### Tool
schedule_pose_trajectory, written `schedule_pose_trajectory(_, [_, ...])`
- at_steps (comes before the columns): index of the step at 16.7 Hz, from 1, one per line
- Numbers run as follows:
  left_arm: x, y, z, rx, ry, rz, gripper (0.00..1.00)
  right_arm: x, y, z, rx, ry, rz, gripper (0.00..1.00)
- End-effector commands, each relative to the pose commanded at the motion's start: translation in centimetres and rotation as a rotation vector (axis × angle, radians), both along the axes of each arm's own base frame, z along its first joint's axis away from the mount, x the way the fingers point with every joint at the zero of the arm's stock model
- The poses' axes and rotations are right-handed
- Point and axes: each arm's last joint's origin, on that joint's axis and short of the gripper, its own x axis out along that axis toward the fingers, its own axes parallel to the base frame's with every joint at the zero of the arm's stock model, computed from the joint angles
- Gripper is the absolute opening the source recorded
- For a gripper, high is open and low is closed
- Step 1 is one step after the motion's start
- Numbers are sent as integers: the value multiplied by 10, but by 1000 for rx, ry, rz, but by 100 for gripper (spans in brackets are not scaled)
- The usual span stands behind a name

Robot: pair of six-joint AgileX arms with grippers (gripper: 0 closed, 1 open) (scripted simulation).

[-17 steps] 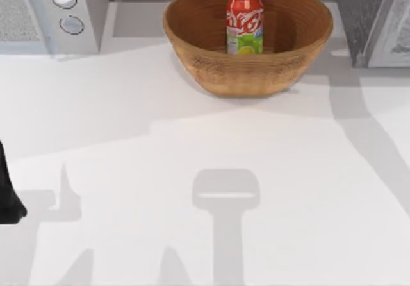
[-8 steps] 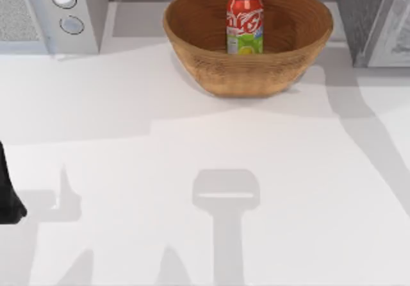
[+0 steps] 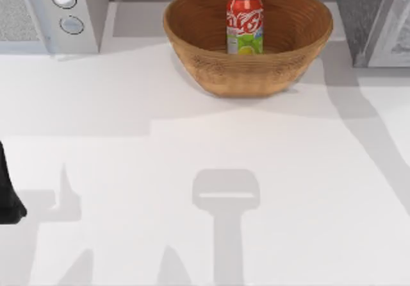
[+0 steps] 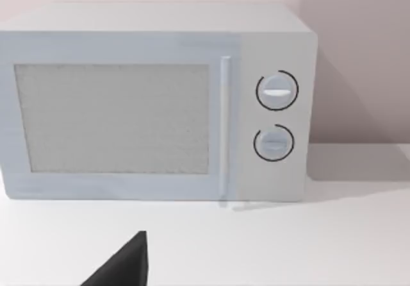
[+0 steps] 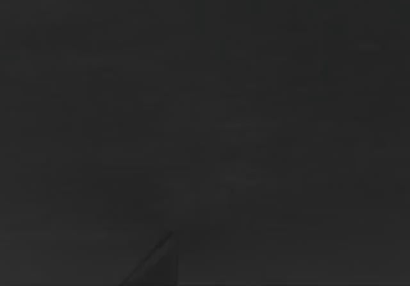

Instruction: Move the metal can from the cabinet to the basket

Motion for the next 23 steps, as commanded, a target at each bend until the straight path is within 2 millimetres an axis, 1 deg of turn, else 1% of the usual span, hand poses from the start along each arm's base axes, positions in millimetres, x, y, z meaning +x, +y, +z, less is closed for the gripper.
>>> schedule_pose_trajectory(2, [0,0,0,0,0,0,100,-5,-4,0,2,-7,1,100])
schedule_pose_trajectory(5, [0,0,0,0,0,0,100,-24,-17,-7,7,-24,3,100])
schedule_pose_trajectory(7, [0,0,0,0,0,0,100,-41,-28,-20,7,-29,5,100])
schedule_pose_trajectory(9, [0,0,0,0,0,0,100,-61,-40,-42,4,-22,7,100])
schedule_pose_trajectory(11, [0,0,0,0,0,0,100,-81,-50,-73,-1,-7,9,100])
schedule_pose_trajectory(13, [0,0,0,0,0,0,100,-101,-60,-111,-5,14,11,100])
schedule_pose_trajectory(17, [0,0,0,0,0,0,100,-133,-75,-203,-9,56,17,100])
schedule_pose_trajectory(20, [0,0,0,0,0,0,100,-148,-82,-271,-6,72,23,100])
schedule_pose_trajectory(22, [0,0,0,0,0,0,100,-153,-85,-309,-3,68,27,100])
schedule_pose_trajectory(23, [0,0,0,0,0,0,100,-155,-86,-324,-2,61,29,100])
